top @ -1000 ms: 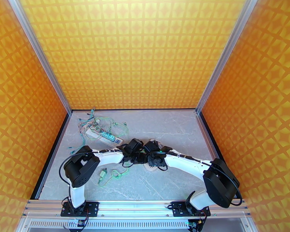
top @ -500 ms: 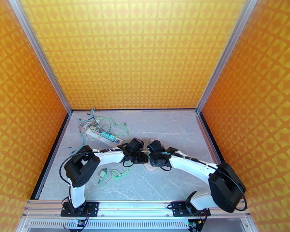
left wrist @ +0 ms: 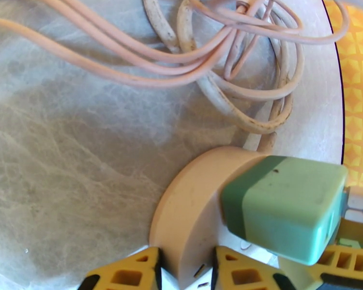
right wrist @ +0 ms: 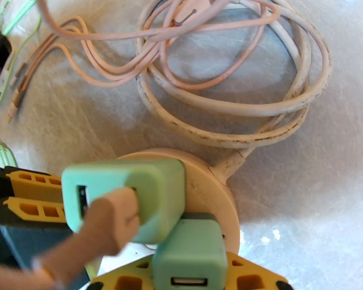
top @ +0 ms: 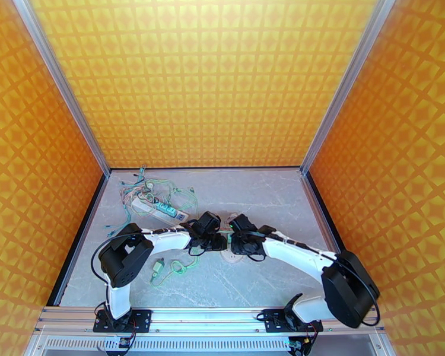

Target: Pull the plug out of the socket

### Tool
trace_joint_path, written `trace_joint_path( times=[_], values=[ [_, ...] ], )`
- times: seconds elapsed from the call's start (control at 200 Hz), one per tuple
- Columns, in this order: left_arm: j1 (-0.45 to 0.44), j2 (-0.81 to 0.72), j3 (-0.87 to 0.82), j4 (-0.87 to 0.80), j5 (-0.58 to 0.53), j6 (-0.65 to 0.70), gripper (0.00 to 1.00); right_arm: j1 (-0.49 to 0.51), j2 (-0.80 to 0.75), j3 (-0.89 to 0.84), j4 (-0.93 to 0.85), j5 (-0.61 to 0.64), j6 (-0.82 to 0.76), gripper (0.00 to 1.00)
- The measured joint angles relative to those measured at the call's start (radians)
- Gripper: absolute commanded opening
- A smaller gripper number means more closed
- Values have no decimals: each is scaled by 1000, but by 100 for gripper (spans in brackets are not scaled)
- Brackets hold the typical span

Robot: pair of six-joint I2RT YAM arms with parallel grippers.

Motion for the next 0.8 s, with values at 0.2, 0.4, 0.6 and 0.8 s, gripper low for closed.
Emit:
trace_joint_path(
  times=[0.2, 0.4, 0.6, 0.8],
  values=[
    [0, 1, 6, -11, -1, 4, 28, 75, 80, 80, -85, 118, -5, 16],
    [0, 1, 8, -18, -4, 4, 27, 91, 97, 94, -96, 149, -1, 15],
    [0, 1, 8, -18, -4, 5, 26, 90, 90, 89, -92, 149, 2, 14],
    [0, 1, 8, -18, -4, 8, 23, 42, 35, 35, -34, 78, 2, 15]
  ],
)
